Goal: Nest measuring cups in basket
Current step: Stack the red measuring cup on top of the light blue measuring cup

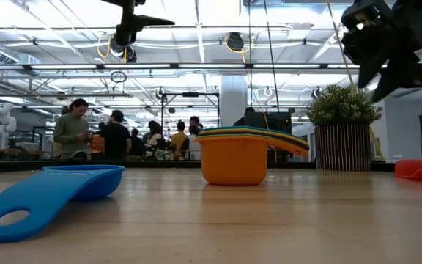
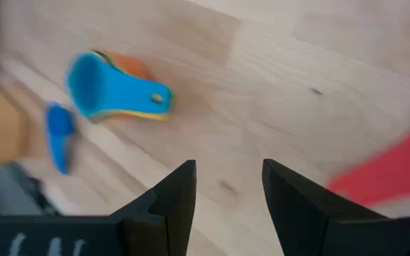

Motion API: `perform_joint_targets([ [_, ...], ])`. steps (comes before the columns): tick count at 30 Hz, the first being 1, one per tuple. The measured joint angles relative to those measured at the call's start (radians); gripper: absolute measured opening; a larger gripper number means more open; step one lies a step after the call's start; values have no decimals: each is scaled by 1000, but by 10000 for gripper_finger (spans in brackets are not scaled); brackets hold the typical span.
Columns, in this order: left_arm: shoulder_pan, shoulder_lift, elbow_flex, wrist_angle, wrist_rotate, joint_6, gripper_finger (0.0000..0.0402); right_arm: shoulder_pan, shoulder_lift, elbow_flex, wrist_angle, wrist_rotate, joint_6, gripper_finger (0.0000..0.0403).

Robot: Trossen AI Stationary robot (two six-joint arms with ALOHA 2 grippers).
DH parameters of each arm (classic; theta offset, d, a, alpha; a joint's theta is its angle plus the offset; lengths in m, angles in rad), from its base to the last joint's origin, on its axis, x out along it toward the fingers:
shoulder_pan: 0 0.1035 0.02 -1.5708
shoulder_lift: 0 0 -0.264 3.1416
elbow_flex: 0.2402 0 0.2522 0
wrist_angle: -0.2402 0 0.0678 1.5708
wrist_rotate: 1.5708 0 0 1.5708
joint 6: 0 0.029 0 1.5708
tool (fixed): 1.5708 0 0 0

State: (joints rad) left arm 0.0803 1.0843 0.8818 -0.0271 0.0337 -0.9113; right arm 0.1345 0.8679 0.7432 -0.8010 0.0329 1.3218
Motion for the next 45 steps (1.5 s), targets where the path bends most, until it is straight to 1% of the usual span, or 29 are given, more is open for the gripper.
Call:
perform_joint_targets([
  [4,0,0,0,-6,23,20,285,32,45,14,-59,-10,1,155],
  [7,0,0,0,-41,28,27,285,60,78,16,-62,-36,1,155],
  [11,0,0,0,-95,28,27,285,96,118,16,-64,-43,-15,155],
  [16,0,0,0,-109,27,19,285,111,152,16,-64,-33,-144,155],
  [18,0,0,0,-103,16,8,285,110,156,10,-62,-10,-210,155],
  [21,-1,0,0,-87,-4,-26,285,110,155,-12,-67,-6,-287,155],
  [26,-3,0,0,-80,-15,-40,285,110,155,-47,-85,-9,-369,155],
  [31,-4,0,0,-81,-40,-45,285,110,155,-67,-140,-39,-353,155],
  [34,-4,0,0,-81,-44,-53,285,110,155,-70,-156,-45,-295,155],
  [37,-3,0,0,-81,-45,-65,285,110,155,-70,-153,-91,-227,155],
  [42,-3,0,0,-83,-44,-79,285,121,155,-70,-73,-193,-137,155],
  [45,-3,0,0,-100,-44,-95,285,160,155,-70,14,-212,-101,155],
])
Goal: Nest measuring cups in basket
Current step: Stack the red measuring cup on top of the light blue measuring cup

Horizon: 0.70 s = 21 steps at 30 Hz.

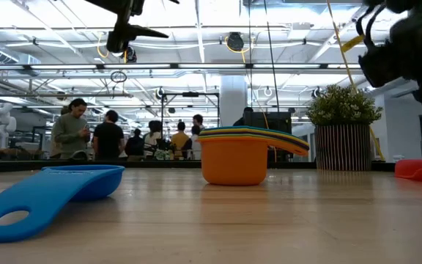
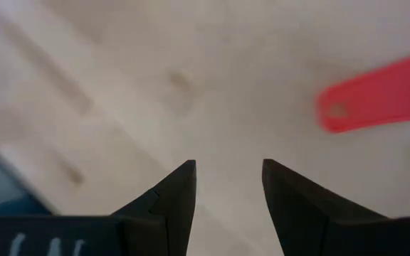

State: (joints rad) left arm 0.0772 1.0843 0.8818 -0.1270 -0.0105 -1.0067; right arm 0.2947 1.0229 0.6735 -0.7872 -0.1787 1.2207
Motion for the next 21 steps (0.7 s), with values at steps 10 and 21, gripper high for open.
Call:
perform_joint_targets([
  [10,-10,0,0,-144,3,-66,285,151,24,0,101,21,54,155],
  [21,-60,0,0,-141,-24,-113,285,247,283,247,-84,3,-101,155],
])
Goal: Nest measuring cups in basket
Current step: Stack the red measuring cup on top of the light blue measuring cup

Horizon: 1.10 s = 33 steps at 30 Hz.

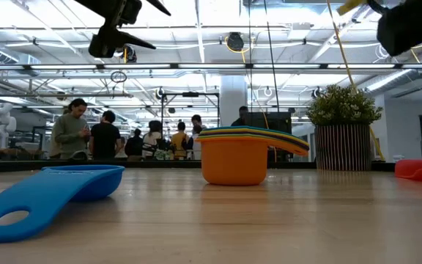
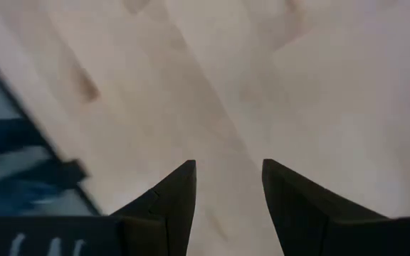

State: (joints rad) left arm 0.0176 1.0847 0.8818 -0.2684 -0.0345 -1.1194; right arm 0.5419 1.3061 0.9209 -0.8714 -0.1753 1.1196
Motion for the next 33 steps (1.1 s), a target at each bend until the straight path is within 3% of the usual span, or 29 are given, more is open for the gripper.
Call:
perform_joint_targets([
  [4,-13,0,0,0,-2,6,285,-17,126,91,-130,22,-110,155],
  [12,-61,0,0,-2,-3,18,285,-81,291,135,-164,-50,-227,155],
  [16,-76,0,0,-4,-2,10,285,-108,313,143,-211,32,-286,155],
  [24,-98,0,0,-4,-8,-15,285,-159,318,113,-403,319,-361,156],
  [33,-98,0,0,-3,-12,-28,285,-161,318,21,-268,302,-311,193],
])
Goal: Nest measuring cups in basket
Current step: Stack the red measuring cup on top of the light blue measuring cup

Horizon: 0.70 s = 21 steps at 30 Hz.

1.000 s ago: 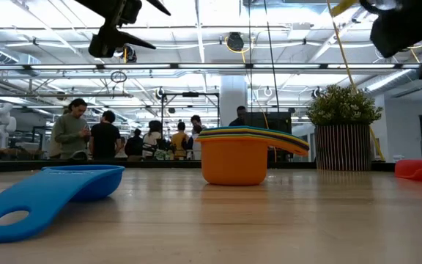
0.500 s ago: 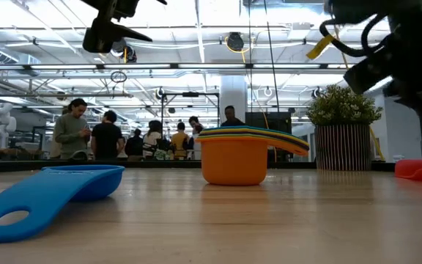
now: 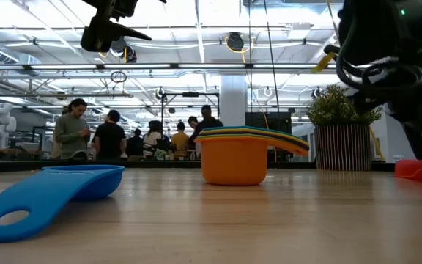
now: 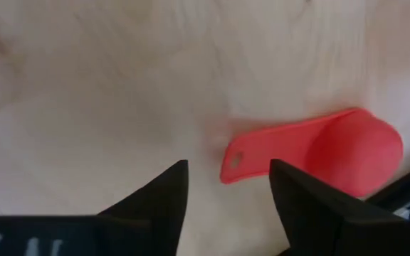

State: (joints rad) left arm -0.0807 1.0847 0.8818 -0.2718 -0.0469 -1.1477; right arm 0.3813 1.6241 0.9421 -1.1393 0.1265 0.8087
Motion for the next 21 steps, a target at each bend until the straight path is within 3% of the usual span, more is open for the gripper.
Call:
perform_joint_targets([
  [8,1,0,0,8,-8,-6,285,0,0,-58,21,56,17,228],
  [21,2,0,0,10,-16,13,285,1,-3,-115,114,74,12,197],
])
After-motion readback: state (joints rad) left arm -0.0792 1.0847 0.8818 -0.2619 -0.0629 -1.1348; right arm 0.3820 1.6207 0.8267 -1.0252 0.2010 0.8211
